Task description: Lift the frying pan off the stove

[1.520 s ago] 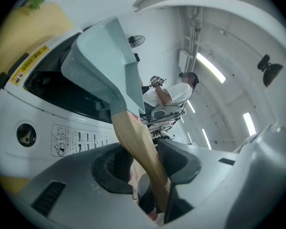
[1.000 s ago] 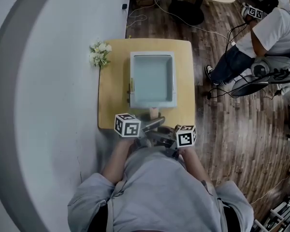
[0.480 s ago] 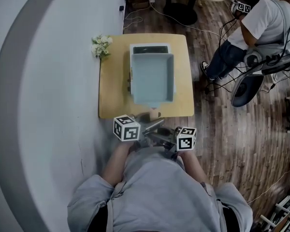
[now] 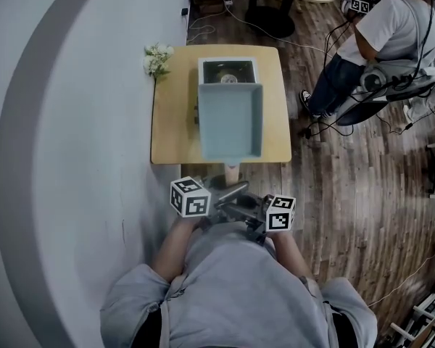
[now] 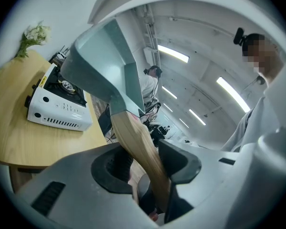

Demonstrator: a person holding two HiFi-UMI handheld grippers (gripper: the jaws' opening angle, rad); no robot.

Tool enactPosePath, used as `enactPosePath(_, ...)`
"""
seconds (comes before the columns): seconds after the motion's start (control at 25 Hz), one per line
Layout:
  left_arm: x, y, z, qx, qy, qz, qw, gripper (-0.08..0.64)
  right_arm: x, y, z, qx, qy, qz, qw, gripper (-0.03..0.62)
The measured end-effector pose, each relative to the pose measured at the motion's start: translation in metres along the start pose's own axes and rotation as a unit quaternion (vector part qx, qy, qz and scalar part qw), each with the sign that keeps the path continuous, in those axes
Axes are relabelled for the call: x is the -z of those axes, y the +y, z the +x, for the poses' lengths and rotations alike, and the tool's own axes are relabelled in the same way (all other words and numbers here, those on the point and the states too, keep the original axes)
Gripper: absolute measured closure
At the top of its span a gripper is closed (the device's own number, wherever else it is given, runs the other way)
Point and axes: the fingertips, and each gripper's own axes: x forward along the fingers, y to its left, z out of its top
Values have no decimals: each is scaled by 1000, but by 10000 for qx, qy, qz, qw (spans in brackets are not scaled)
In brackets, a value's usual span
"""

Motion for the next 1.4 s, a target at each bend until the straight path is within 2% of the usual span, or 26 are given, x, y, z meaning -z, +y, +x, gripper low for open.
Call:
enactPosePath(0.16,7,-17,-3,-31,-82,194,9998,400,8,14,-7,-72,-9,-188,9998,471)
enactPosePath(0.44,36,-53,-5,-153,-215,301,9992,400,39,43,-30,-128,162,-369,9991,471)
enactPosePath(0.68,73,-92,-7,-178,-364,264,9988,399,75,74,-58,-217,259,-404,9986,469)
enactPosePath(0.96,112,-115,-10,-240,-356,226,9988,399,112,93,-77,-304,262,-306,9987,469)
enactPosePath(1.4,128,-135,-11,-272,-327,418,9982,399,128,108,-88,-335,161,-397,9985,471)
